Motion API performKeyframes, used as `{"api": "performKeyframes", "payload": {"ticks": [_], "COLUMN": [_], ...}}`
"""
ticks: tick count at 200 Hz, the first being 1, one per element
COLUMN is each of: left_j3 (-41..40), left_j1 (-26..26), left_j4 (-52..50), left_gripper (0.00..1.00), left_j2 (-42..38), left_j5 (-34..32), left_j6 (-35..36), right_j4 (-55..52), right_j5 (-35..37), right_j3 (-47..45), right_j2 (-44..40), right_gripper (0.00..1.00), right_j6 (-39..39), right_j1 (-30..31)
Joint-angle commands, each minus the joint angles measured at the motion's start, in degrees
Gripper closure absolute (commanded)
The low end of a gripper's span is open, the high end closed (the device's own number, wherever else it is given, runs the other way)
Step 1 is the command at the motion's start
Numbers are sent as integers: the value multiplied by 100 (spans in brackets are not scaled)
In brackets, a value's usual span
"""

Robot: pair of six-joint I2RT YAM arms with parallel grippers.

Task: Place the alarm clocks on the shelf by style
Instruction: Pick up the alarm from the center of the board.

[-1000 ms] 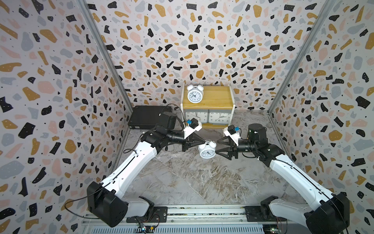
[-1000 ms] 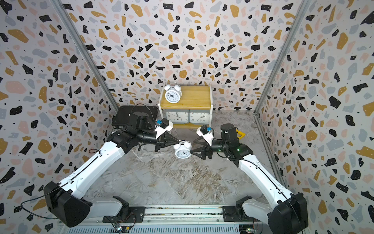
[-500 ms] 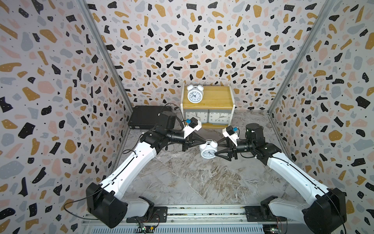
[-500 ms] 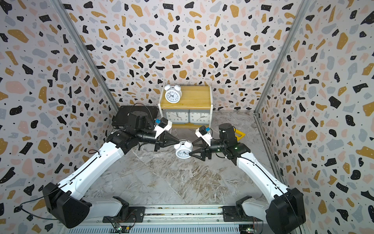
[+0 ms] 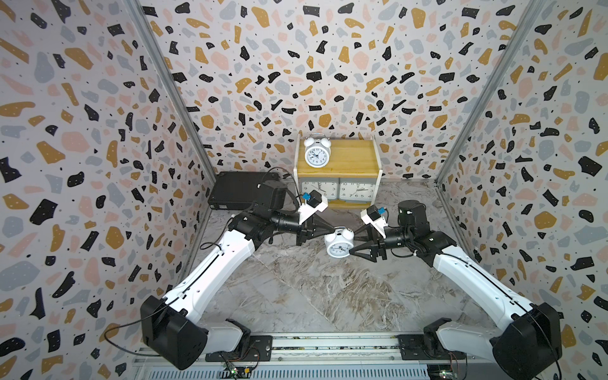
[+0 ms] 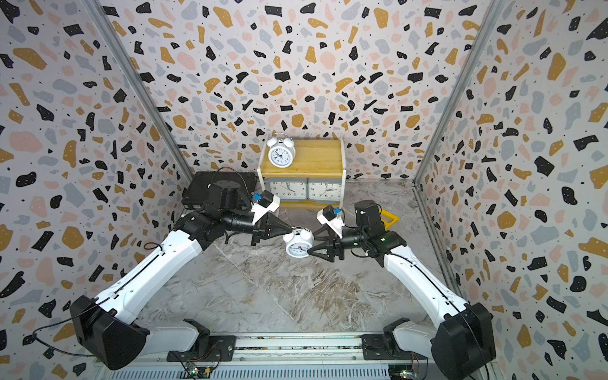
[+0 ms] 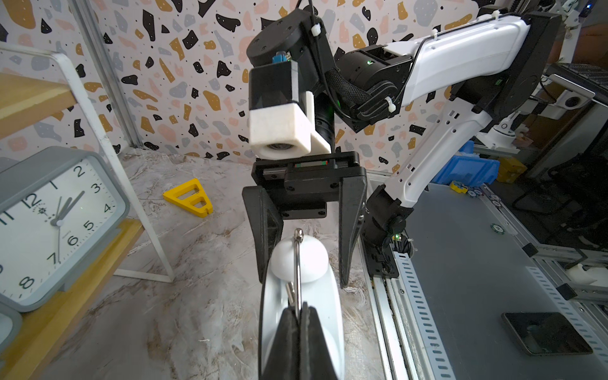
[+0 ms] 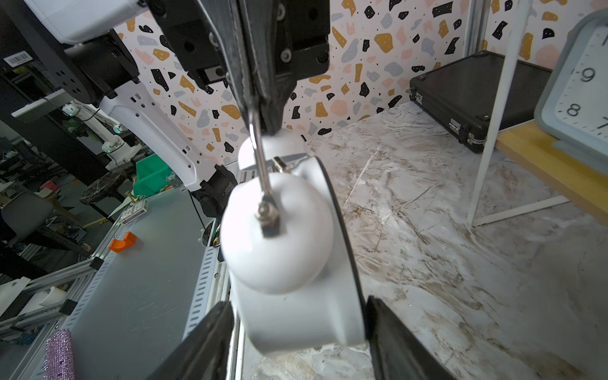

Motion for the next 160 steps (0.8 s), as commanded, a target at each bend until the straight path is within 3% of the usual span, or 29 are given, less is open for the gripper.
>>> {"api": "performKeyframes", "payload": {"ticks": [1, 31, 71, 99, 122, 160], "left_j3": [69, 79, 124, 52, -136, -501], "left_j1": [29, 24, 23, 33, 96, 535], "left_j4": [432, 465, 478, 510, 699, 1290], "left_gripper": [100, 100, 100, 65, 44, 38], "left_j2": [19, 64, 112, -43, -255, -589], "left_j5": [240, 247, 206, -364, -970, -1576], "left_j6": [-77, -122, -183, -189, -338, -1006], "right_j4": [-102, -121, -118, 120, 354, 769], "right_j5": [-173, -178, -2, 383, 675, 988], "right_j3": [274, 279, 314, 274, 252, 298], "right_j2": [-11, 13, -5, -160, -289, -428], "right_gripper": [34, 42, 64, 70, 73, 75], "right_j6": [-122, -139, -113, 91, 256, 533], "right_j1": [-14, -1, -7, -9, -29, -150]}}
